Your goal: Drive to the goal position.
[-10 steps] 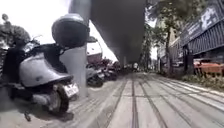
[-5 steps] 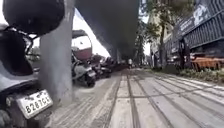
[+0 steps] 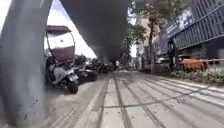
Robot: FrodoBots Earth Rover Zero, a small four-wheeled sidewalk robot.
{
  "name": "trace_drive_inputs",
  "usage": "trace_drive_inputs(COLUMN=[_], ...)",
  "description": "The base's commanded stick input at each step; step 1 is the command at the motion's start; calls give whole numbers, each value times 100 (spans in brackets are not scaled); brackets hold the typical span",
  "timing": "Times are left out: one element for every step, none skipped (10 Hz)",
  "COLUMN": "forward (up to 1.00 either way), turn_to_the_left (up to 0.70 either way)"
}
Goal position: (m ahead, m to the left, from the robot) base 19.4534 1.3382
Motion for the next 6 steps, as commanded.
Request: trace_drive_inputs(forward=[70, 70, 70, 70, 70, 70], turn_to_the_left=[0, 0, 0, 0, 0, 0])
